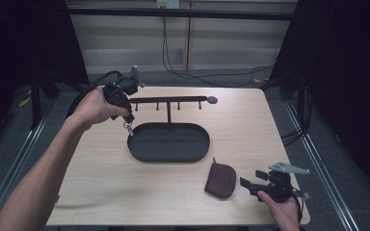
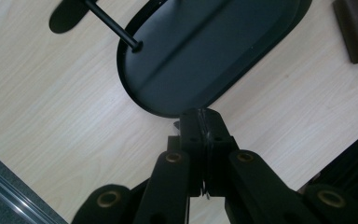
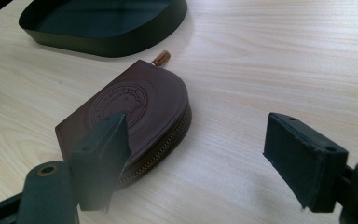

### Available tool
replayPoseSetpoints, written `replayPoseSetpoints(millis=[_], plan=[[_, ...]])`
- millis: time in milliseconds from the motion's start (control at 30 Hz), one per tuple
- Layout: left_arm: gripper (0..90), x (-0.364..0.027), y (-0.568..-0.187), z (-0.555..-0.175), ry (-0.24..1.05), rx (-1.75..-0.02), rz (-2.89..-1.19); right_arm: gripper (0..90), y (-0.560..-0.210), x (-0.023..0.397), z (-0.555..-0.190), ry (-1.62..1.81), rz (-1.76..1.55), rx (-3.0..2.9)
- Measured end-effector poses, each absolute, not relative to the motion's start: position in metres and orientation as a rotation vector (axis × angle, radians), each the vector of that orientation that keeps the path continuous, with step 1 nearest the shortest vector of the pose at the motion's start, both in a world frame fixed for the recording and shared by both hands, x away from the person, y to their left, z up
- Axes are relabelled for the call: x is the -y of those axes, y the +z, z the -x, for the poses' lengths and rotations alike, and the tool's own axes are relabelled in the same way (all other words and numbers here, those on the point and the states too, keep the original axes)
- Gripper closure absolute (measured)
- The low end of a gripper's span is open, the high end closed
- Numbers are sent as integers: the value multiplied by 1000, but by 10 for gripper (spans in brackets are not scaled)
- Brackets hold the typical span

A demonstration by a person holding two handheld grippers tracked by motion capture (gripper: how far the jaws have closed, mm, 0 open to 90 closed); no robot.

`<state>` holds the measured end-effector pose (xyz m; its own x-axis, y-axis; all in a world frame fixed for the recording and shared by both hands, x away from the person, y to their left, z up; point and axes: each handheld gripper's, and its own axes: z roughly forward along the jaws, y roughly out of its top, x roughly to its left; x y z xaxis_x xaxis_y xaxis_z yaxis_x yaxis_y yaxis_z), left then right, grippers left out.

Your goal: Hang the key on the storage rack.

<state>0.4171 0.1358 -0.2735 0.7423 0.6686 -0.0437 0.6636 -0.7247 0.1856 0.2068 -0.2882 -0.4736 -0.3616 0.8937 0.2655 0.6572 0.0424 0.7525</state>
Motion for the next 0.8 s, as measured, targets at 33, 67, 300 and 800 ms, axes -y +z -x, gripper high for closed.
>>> replayPoseSetpoints(millis=[33, 67, 300, 800], plan=[[892, -135, -273, -419, 35, -1072, -2747, 219, -474, 288, -207, 1226, -1580, -2049], [892, -133, -273, -421, 34, -1078, -2749, 219, -474, 289, -207, 1226, -1579, -2052], [892, -126, -272, -434, 39, -1102, -2755, 219, -474, 288, -206, 1224, -1579, -2052], [892, -122, -274, -455, 19, -1143, -2755, 219, -474, 289, -207, 1235, -1580, -2055]])
